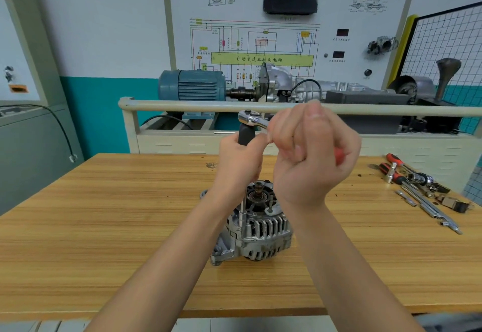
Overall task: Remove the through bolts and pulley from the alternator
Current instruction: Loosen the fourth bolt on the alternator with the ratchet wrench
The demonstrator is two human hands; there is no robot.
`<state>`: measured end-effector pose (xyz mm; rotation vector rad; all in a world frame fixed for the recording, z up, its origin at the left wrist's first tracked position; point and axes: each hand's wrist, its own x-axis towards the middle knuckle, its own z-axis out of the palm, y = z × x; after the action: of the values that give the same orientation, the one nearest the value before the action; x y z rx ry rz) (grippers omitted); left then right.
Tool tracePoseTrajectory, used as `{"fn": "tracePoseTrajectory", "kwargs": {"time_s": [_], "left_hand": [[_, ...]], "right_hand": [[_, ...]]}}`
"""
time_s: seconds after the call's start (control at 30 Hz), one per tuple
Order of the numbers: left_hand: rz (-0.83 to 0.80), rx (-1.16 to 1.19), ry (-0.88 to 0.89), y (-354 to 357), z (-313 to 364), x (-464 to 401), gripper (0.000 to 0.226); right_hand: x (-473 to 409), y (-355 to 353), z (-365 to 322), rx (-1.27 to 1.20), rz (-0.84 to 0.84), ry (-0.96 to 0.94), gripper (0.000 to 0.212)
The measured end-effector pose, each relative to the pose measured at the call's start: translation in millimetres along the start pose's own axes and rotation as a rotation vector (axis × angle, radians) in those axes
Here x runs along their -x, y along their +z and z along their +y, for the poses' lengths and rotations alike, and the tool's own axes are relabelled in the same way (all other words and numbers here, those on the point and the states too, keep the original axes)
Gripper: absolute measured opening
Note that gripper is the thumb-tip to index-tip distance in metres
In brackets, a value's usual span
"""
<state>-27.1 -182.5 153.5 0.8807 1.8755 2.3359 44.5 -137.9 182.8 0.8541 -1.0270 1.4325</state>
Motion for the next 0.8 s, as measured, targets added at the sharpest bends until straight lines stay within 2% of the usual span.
{"fn": "tracePoseTrajectory", "kwargs": {"time_s": [0.1, 0.23, 0.4, 0.53, 0.63, 0.67, 0.7, 0.77, 0.8], "left_hand": [[-0.232, 0.077, -0.028, -10.0, -0.4, -3.7, 0.044], [-0.431, 0.128, -0.041, -19.6, -0.7, -11.2, 0.035], [-0.543, 0.252, -0.097, -27.2, -3.1, -13.7, 0.023], [-0.694, 0.353, -0.216, -33.4, -4.4, -15.1, 0.035], [-0.727, 0.292, -0.165, -39.5, -7.9, -16.6, 0.036], [-0.733, 0.281, -0.139, -42.5, -7.0, -15.8, 0.041], [-0.723, 0.293, -0.128, -46.7, -6.9, -15.9, 0.057], [-0.653, 0.317, -0.112, -54.2, -8.0, -14.0, 0.104], [-0.631, 0.318, -0.085, -55.1, -8.8, -12.2, 0.114]], "right_hand": [[-12.0, -13.4, -3.6, -0.244, 0.094, 0.171, 0.049], [-17.8, -17.6, -4.1, -0.286, 0.144, 0.258, 0.051], [-12.9, -9.4, -5.3, -0.24, 0.077, 0.228, 0.049], [-5.2, 3.1, -2.4, -0.143, -0.022, 0.132, 0.042], [-1.2, 5.0, -0.1, -0.097, -0.02, 0.084, 0.042], [-0.8, 4.5, 0.3, -0.096, -0.021, 0.07, 0.042], [-0.6, 4.7, 0.8, -0.092, -0.028, 0.059, 0.042], [-0.7, 8.5, 2.0, -0.054, -0.047, 0.045, 0.038], [-0.4, 11.8, 3.2, -0.028, -0.051, 0.036, 0.037]]}}
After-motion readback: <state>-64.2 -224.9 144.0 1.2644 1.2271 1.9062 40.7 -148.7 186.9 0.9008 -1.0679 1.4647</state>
